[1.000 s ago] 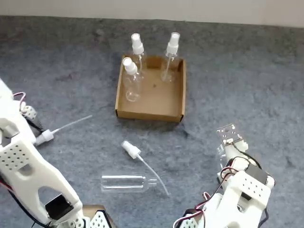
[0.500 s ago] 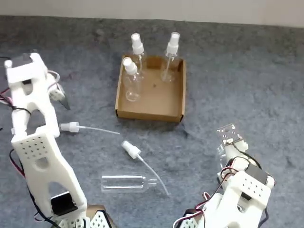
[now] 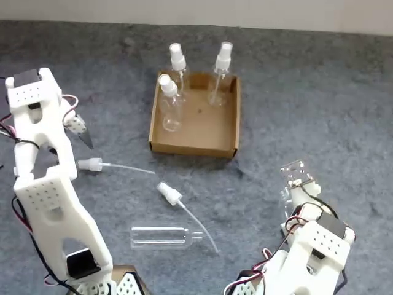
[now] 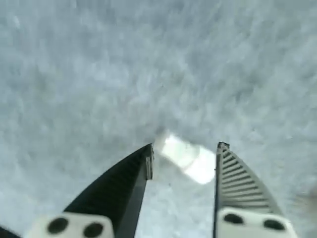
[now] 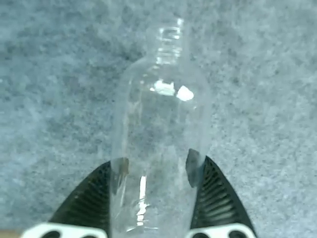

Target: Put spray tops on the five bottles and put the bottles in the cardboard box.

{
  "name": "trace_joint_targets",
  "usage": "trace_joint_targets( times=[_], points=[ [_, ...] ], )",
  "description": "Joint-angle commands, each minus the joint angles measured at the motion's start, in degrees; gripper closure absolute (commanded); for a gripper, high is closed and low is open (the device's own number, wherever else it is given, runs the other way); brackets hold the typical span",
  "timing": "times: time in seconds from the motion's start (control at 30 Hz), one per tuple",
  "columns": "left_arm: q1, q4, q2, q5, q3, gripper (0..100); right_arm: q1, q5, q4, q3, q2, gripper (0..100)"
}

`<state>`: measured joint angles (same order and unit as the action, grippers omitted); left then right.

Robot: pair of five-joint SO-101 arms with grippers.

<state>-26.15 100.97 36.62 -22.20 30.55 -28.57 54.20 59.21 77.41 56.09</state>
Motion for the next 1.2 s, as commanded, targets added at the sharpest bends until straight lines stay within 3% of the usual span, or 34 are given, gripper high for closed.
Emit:
trace_joint_targets(
  times=[0.0,0.17,0.4,0.6,0.8,0.93,1.17],
  points=[
    [3.1,0.7,-15.3,-12.1,-14.8,72,2.3,0.4,0.2,-1.0,1.6,99.2],
    [2.5,-7.5,-20.5,-20.1,-24.7,65,5.1,0.4,0.1,-0.8,1.6,99.2],
    [0.5,-24.0,-20.4,-24.4,-34.9,73,4.4,0.4,-4.5,-0.7,1.6,99.2],
    [0.6,-27.4,-20.4,-23.5,-39.0,81,2.8,0.4,-5.0,-0.7,1.6,99.2],
    [0.7,-27.0,-20.6,-12.3,-36.4,90,2.8,0.4,-5.0,-0.7,1.6,99.2],
    [2.2,-27.0,-20.5,2.7,-29.8,93,2.2,0.4,-5.0,-1.0,1.6,99.2],
    [5.9,-27.3,-20.4,27.2,-20.5,93,-5.2,0.4,-5.3,-1.5,1.6,99.2]
  ],
)
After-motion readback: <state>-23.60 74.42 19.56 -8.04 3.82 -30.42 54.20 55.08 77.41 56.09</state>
